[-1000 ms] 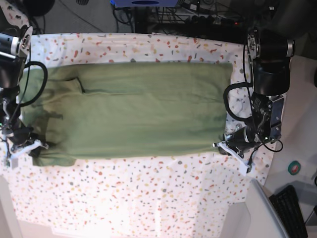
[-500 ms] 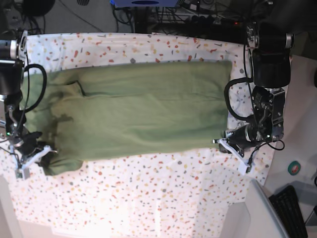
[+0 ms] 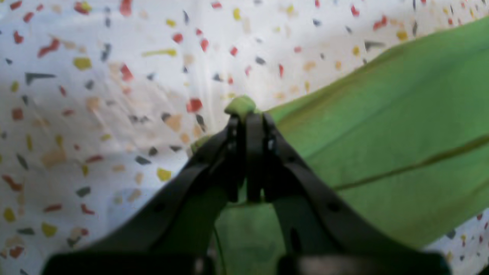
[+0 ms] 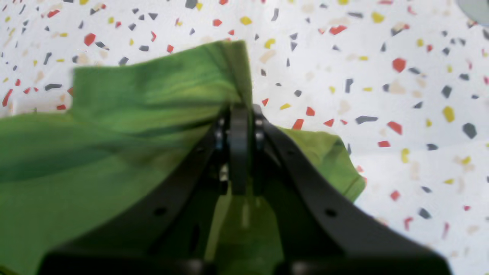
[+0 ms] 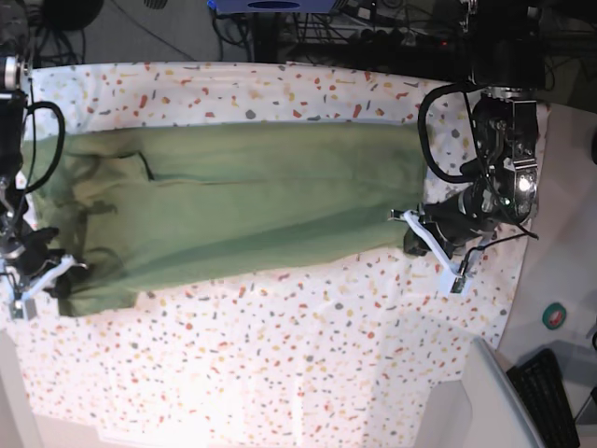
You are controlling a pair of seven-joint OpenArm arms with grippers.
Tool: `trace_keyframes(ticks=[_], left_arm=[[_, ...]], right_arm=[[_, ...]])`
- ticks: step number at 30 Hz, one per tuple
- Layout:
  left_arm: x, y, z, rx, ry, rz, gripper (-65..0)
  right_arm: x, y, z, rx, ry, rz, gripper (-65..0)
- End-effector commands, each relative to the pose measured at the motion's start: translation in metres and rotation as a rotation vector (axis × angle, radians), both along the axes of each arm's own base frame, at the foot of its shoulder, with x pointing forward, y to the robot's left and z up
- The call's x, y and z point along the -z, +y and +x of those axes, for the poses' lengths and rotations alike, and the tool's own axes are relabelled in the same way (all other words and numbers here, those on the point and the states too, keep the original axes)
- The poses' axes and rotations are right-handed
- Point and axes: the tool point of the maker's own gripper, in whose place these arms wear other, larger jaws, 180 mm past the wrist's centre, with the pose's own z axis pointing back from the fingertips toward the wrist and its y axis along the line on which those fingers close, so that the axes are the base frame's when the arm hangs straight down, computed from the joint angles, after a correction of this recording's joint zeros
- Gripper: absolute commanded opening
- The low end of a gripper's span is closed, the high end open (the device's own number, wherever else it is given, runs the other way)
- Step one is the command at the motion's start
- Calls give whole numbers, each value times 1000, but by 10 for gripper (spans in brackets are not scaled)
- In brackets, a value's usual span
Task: Layout the t-shirt on the table in an organized manner, then fold the t-shirt properly
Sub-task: 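Fold the shirt side inward lengthwise with both grippers, then hold the folded shirt ends with both grippers and pull them apart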
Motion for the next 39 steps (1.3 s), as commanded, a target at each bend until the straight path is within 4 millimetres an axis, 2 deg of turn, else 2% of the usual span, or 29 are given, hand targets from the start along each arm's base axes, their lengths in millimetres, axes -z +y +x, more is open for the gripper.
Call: trace_keyframes(ticks=[1, 3, 9, 13, 16, 25, 29, 33, 39], left_arm=[[-17, 1, 9, 9, -57, 0, -650], [-16, -1, 2, 16, -56, 3, -650], [-12, 1, -14, 19, -41, 14, -650], [-15, 16, -20, -25, -51, 20, -650], [-15, 19, -21, -19, -46, 35, -650], [-3, 12, -36, -1, -9, 30, -650], [-6, 10, -40, 15, -16, 37, -650], [-6, 9, -44, 18, -13, 38, -650], [5, 8, -57, 18, 21, 35, -650]], right_arm=[[-29, -12, 15, 4, -79, -23, -650], [-26, -15, 6, -8, -35, -49, -650], [-19, -3, -22, -64, 23, -88, -650], [-20, -15, -44, -23, 52, -93, -650], [-16, -14, -56, -12, 73, -87, -650], [-15, -5, -93, -15, 127, -98, -650], [-12, -3, -112, -22, 149, -108, -650], [-5, 8, -121, -19, 166, -82, -650], [3, 10, -131, -21, 191, -77, -650]])
